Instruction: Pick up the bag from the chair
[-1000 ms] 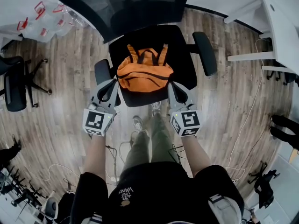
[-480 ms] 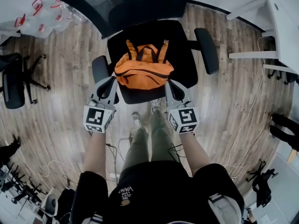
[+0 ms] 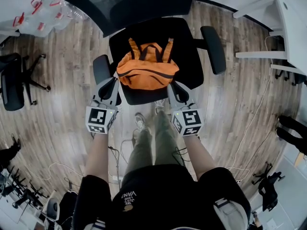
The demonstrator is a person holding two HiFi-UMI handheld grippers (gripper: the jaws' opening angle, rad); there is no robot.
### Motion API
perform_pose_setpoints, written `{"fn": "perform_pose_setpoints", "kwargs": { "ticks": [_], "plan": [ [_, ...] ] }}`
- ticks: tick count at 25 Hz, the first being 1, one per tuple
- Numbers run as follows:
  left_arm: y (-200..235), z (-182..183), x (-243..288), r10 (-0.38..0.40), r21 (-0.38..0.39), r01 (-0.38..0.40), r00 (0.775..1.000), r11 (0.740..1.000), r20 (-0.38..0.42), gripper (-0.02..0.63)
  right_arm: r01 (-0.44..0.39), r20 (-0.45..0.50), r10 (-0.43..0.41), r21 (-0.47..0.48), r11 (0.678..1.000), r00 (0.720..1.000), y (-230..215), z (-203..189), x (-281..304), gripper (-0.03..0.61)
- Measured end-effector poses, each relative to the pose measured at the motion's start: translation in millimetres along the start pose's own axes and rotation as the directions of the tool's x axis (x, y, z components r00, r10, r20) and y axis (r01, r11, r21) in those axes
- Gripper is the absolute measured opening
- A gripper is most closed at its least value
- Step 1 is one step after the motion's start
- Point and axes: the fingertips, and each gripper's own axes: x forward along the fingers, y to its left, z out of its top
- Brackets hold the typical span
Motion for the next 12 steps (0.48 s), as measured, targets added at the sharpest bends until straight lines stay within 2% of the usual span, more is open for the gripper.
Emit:
{"fn": "perform_pose_setpoints", "kwargs": {
  "ticks": [1, 2, 7, 12],
  "plan": [
    [1, -2, 1, 0.004, -0.005, -0.004, 1.0, 1.0, -0.005, 0.012, -0.003, -0.015, 0.003, 0.013, 1.0, 1.0, 0, -5, 2, 0.148],
    [2, -4, 2, 0.01, -0.01, -0.01, 1.0, 1.0, -0.008, 0.015, -0.007, -0.031, 0.007, 0.023, 1.0, 0.999, 1, -10, 3, 0.167],
    [3, -11, 6, 0.008, -0.054, -0.009, 1.0, 0.999, -0.021, 0.144, -0.007, -0.063, 0.009, 0.035, 0.999, 0.998, 2, -20, 6, 0.167],
    [-1, -23, 15, -0.024, -0.064, 0.02, 0.998, 0.998, -0.06, 0.195, -0.002, -0.072, 0.004, 0.034, 0.999, 0.997, 0, -24, 11, 0.167]
  ]
}}
